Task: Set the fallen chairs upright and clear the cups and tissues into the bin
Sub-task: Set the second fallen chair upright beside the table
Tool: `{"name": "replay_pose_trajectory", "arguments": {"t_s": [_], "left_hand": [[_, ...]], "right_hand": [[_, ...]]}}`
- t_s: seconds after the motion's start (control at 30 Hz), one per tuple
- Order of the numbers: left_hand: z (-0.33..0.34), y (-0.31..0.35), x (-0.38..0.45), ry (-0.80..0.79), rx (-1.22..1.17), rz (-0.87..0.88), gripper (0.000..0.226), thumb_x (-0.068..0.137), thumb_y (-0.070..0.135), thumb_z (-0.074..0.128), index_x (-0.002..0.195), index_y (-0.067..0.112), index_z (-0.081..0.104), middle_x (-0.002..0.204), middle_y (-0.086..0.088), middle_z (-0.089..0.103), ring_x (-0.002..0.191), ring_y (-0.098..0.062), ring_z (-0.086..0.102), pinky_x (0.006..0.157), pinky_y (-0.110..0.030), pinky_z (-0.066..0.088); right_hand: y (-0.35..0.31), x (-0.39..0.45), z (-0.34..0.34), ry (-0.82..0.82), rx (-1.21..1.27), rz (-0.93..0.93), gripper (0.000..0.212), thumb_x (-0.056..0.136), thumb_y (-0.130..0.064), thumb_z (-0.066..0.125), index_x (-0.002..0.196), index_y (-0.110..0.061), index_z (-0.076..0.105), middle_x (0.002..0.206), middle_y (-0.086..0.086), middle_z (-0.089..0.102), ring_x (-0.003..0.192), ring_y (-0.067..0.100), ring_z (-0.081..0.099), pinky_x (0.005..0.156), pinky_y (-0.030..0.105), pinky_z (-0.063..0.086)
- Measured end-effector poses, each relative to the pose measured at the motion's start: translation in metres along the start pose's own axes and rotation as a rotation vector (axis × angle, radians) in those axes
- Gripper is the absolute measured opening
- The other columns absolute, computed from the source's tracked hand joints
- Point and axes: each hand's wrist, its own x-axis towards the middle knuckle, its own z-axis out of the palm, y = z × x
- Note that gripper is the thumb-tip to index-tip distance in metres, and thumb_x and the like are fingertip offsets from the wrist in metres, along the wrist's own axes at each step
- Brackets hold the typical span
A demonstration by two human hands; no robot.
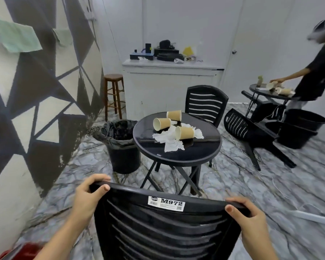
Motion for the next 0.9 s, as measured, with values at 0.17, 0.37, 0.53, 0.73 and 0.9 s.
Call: {"name": "replay_pose_trajectory", "arguments": {"t_s": [0.17,0.37,0.53,0.73,0.9], "left_hand": [[0.016,-0.019,0.043,-0.071,-0.015,-0.011,0.018,0.068,0.012,0.073,0.067,0.029,0.069,0.073,0.016,0.068,0.07,0.002,0.057,0.068,-0.01,0.046],[0.025,-0.034,0.109,-0.094,-0.026,-0.006,0.037,0.082,-0.004,0.057,0.066,0.027,0.069,0.074,0.008,0.067,0.072,-0.005,0.058,0.067,-0.012,0.048],[0.029,-0.044,0.156,-0.2,-0.072,0.038,0.026,0.074,0.003,0.066,0.067,0.028,0.07,0.073,0.018,0.069,0.07,0.005,0.058,0.066,-0.005,0.045],[0.027,-0.067,0.202,-0.349,-0.153,0.064,0.024,0.05,0.04,0.067,0.069,0.025,0.069,0.073,0.016,0.066,0.074,0.003,0.055,0.072,-0.005,0.041],[0.022,-0.081,0.242,-0.54,-0.173,0.069,0.046,0.046,0.064,0.077,0.07,0.026,0.07,0.076,0.016,0.065,0.078,0.002,0.056,0.075,-0.006,0.042]], "right_hand": [[-0.002,0.017,0.007,0.066,-0.02,-0.026,0.017,0.057,-0.02,0.083,0.067,-0.019,0.071,0.076,0.011,0.067,0.056,0.002,0.06,0.051,0.01,0.047],[0.001,0.048,0.028,0.17,-0.116,-0.078,0.022,0.071,-0.004,0.073,0.065,-0.025,0.07,0.063,-0.01,0.067,0.058,0.001,0.059,0.054,0.009,0.045],[-0.008,0.06,0.05,0.238,-0.129,-0.117,0.023,0.07,-0.001,0.073,0.064,-0.022,0.07,0.065,-0.01,0.067,0.064,0.003,0.06,0.057,0.009,0.046],[-0.003,0.052,0.085,0.356,-0.114,-0.132,0.021,0.05,-0.016,0.085,0.063,-0.024,0.07,0.065,-0.011,0.066,0.068,0.008,0.059,0.061,0.014,0.047],[0.014,0.031,0.118,0.523,-0.117,-0.083,0.067,0.022,-0.066,0.082,0.069,-0.019,0.07,0.073,-0.007,0.067,0.072,0.01,0.06,0.063,0.013,0.048]]}}
